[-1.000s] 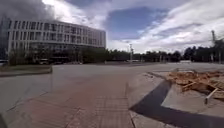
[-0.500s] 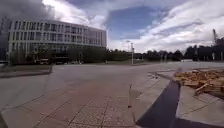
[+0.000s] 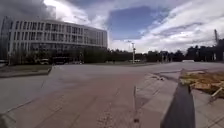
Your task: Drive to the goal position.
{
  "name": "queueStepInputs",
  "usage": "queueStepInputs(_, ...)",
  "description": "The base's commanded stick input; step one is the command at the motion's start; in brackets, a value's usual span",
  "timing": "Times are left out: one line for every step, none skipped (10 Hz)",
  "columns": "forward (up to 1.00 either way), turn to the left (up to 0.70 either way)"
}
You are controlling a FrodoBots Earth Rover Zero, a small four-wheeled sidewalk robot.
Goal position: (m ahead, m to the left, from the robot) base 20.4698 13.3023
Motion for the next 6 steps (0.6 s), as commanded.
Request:
queueStepInputs(0.70,0.00)
queueStepInputs(0.70,0.00)
queueStepInputs(0.70,0.00)
queueStepInputs(0.70,0.00)
queueStepInputs(0.70,0.00)
queueStepInputs(0.70,0.00)
